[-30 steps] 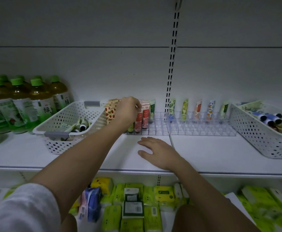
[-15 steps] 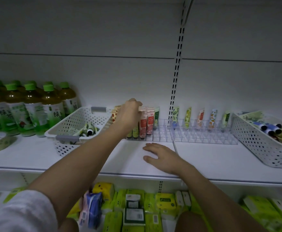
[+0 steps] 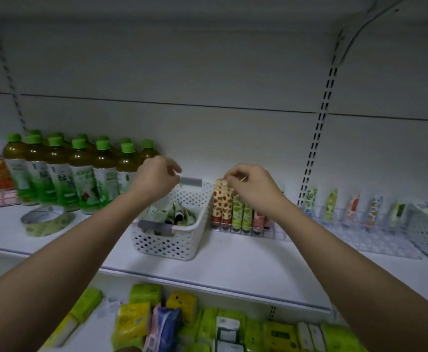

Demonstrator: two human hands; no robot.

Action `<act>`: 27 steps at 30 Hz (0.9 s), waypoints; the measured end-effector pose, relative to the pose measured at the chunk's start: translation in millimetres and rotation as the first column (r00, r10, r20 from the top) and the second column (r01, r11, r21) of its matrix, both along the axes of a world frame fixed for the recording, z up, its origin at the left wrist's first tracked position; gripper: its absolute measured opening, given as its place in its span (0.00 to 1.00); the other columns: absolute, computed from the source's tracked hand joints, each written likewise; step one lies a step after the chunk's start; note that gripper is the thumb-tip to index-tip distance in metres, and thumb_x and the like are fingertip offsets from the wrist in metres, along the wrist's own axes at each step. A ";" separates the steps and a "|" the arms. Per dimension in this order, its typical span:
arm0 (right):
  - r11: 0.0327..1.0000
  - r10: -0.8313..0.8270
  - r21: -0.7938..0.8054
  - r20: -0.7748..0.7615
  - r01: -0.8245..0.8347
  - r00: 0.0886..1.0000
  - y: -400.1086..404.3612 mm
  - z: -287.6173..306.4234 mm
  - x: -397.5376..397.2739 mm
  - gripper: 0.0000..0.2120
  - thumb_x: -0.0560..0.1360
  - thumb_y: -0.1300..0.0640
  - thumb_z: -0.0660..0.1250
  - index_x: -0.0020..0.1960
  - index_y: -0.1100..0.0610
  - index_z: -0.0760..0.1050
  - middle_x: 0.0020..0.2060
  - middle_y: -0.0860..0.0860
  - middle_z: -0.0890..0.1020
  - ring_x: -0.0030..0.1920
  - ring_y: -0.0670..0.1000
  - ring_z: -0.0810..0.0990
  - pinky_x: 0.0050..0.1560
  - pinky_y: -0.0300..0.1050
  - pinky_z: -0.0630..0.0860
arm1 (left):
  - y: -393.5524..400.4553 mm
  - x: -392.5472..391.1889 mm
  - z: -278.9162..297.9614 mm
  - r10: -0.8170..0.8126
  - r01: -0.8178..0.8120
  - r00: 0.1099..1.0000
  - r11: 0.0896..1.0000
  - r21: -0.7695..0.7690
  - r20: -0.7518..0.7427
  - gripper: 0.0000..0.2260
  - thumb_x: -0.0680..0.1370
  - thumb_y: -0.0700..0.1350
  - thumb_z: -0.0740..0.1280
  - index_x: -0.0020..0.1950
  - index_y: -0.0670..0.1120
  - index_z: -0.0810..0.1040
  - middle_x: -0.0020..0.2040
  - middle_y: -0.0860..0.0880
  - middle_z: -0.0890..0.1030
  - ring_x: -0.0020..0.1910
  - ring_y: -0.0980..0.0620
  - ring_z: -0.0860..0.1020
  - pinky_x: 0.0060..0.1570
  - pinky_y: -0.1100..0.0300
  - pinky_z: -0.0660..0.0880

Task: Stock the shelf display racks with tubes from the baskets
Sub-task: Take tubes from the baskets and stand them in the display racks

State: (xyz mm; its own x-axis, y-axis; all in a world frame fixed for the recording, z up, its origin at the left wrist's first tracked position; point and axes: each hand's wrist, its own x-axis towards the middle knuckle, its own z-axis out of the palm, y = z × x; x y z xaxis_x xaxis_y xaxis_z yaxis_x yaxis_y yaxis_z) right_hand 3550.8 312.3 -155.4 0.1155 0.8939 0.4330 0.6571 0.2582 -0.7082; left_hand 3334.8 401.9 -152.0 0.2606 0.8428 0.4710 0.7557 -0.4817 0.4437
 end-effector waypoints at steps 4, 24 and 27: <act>0.999 -0.028 -0.034 0.007 0.029 1.000 19.8 6.5 -15.8 0.12 0.78 0.59 0.64 0.40 0.45 0.79 0.38 0.49 0.84 0.39 0.55 0.83 0.42 0.50 0.81 | 9.0 -16.2 -18.1 -0.002 -0.008 0.996 0.993 -0.115 -0.089 0.09 0.76 0.42 0.70 0.55 0.47 0.80 0.52 0.48 0.82 0.40 0.61 0.76 0.38 0.68 0.72; 0.803 0.467 -0.590 0.531 -0.087 0.707 83.9 -13.9 -86.5 0.09 0.75 0.60 0.70 0.55 0.55 0.84 0.52 0.48 0.84 0.51 0.48 0.81 0.50 0.40 0.77 | 26.9 -15.6 -49.3 0.077 -0.081 0.997 0.977 -0.197 -0.026 0.14 0.73 0.37 0.67 0.58 0.45 0.81 0.53 0.44 0.83 0.50 0.45 0.81 0.51 0.53 0.79; 0.685 0.606 -0.726 0.522 -0.060 0.600 88.0 -11.0 -96.3 0.12 0.76 0.52 0.70 0.58 0.54 0.83 0.53 0.47 0.83 0.51 0.48 0.81 0.47 0.38 0.77 | 29.7 -16.4 -48.6 0.100 -0.072 0.986 0.978 -0.198 0.135 0.17 0.74 0.37 0.69 0.62 0.46 0.78 0.54 0.45 0.82 0.51 0.46 0.80 0.50 0.53 0.79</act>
State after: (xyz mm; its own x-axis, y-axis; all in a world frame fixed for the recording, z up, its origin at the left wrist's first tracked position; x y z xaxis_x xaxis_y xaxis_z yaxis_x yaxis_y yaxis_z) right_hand 3454.5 400.3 -166.5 -0.3300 0.8573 -0.3952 0.9437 0.2891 -0.1610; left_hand 3318.4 431.6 -200.7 0.1249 0.9373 0.3253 0.7126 -0.3129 0.6280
